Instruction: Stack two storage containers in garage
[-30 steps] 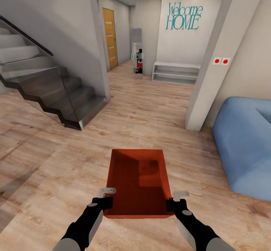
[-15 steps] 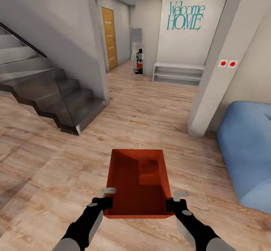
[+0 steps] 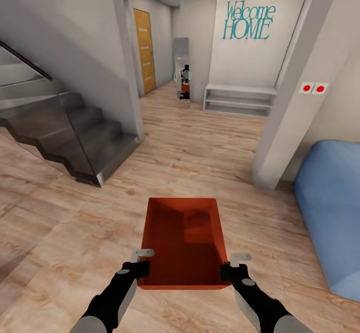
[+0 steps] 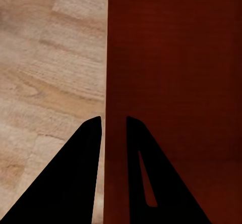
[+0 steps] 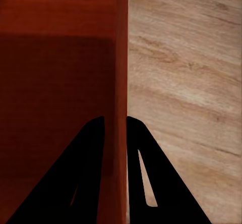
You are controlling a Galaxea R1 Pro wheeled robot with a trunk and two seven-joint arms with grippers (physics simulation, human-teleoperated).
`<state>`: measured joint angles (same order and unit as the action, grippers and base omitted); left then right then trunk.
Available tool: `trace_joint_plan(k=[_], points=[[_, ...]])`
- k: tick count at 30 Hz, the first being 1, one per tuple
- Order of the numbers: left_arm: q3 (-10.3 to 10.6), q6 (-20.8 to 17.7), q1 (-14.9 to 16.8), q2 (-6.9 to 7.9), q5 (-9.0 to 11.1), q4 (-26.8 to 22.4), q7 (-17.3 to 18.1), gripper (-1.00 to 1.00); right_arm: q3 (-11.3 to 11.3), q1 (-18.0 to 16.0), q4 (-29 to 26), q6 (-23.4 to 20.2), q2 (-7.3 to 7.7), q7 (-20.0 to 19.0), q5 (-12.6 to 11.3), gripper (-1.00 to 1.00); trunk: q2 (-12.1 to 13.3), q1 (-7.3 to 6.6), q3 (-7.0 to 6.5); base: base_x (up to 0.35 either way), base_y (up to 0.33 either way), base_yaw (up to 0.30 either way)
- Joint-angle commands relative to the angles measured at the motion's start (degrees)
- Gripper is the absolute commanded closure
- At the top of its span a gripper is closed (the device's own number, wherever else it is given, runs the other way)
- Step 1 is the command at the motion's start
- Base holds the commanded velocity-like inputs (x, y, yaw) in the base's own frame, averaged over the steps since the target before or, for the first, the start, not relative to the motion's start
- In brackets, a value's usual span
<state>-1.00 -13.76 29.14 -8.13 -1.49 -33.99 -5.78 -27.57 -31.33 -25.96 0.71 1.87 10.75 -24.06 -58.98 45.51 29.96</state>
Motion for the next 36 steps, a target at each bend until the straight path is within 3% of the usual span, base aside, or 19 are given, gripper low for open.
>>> trace_joint_plan(k=[1,36], points=[[0.03,-0.31,0.04,0.05,0.35,-0.2,1.6,1.0,-0.29,-0.05,-0.06,0.09,2.44,0.15,-0.88,1.0,-0.03,0.04,0.05,0.336,0.0,0.0],[0.03,-0.35,0.04,0.05,0.35,-0.21,1.6,1.0,-0.28,-0.05,-0.06,0.09,2.44,0.15,-0.82,1.0,-0.03,0.04,0.05,0.337,0.0,0.0]])
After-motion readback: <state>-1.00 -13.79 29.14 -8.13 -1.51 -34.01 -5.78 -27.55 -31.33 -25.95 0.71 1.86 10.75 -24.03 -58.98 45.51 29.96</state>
